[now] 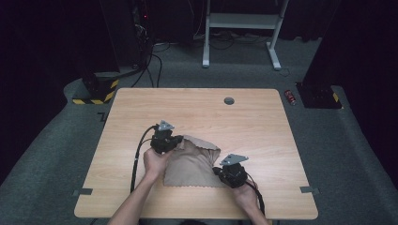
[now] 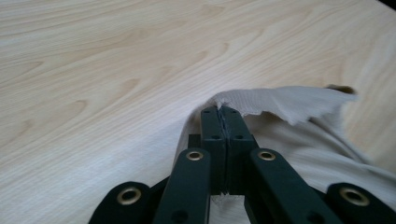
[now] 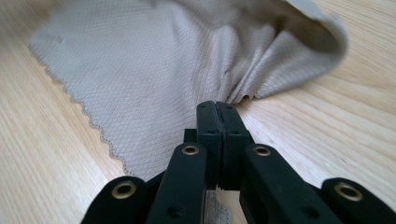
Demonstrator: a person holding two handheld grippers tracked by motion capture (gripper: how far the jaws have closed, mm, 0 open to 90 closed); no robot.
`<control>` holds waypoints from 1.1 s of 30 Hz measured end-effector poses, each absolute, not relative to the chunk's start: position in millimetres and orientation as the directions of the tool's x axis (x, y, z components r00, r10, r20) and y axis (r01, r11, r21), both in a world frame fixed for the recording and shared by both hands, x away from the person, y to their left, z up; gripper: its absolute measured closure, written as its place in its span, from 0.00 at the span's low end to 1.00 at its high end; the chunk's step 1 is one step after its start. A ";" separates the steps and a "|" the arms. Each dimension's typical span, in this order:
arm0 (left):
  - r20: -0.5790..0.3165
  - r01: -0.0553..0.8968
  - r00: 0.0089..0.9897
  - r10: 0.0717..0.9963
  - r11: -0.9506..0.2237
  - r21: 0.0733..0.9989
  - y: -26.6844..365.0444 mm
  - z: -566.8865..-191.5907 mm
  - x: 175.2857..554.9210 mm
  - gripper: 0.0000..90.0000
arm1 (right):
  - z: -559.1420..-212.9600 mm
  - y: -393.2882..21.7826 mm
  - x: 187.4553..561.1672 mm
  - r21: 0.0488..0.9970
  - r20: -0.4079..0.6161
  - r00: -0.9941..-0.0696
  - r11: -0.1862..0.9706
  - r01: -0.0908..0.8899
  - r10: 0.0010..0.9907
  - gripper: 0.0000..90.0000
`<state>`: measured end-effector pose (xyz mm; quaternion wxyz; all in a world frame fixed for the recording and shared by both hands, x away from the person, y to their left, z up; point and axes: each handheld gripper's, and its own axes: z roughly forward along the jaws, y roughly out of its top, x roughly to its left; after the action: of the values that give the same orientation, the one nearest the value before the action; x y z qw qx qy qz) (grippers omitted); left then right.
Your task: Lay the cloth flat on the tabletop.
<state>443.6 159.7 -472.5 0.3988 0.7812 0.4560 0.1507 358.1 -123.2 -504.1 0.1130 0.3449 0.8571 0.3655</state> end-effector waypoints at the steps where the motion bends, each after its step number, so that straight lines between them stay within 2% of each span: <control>1: -0.127 0.599 0.527 0.840 -0.262 0.757 160.5 -474.5 446.0 0.99 | -503.9 -125.7 357.8 0.705 0.057 -0.737 0.495 0.507 0.674 0.99; 3: -0.112 0.611 0.511 0.853 -0.268 0.745 161.2 -479.9 449.5 0.98 | -503.7 -130.6 358.4 0.709 0.066 -0.733 0.485 0.512 0.677 0.97; 5: -0.107 0.610 0.512 0.852 -0.273 0.744 160.6 -483.2 447.8 0.92 | -502.7 -133.4 359.2 0.720 0.079 -0.719 0.460 0.520 0.690 0.93; 9: -0.086 0.598 0.505 0.859 -0.276 0.752 160.3 -485.4 436.4 0.69 | -499.1 -139.1 365.8 0.737 0.096 -0.687 0.413 0.535 0.720 0.85; 12: -0.066 0.583 0.512 0.857 -0.290 0.759 163.2 -487.0 424.3 0.60 | -497.5 -140.5 374.0 0.737 0.100 -0.664 0.393 0.550 0.741 0.82; 19: -0.062 0.583 0.510 0.858 -0.291 0.759 177.5 -504.0 397.9 0.54 | -500.8 -138.5 393.7 0.740 0.105 -0.610 0.348 0.576 0.786 0.73; 24: -0.027 0.596 0.510 0.860 -0.331 0.731 179.7 -519.8 393.6 0.50 | -504.8 -134.1 407.2 0.731 0.121 -0.592 0.332 0.596 0.797 0.73; 28: -0.007 0.579 0.510 0.860 -0.337 0.742 178.6 -524.0 392.8 0.47 | -505.9 -127.4 413.9 0.721 0.116 -0.591 0.342 0.603 0.799 0.76; 33: -0.002 0.568 0.496 0.868 -0.323 0.757 178.1 -526.8 392.1 0.41 | -505.7 -122.1 420.5 0.706 0.104 -0.593 0.361 0.609 0.798 0.87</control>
<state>392.1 178.1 -526.8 0.3604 0.7864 0.4566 0.2080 420.5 -122.1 -505.7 0.1295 0.4318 0.8147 0.3647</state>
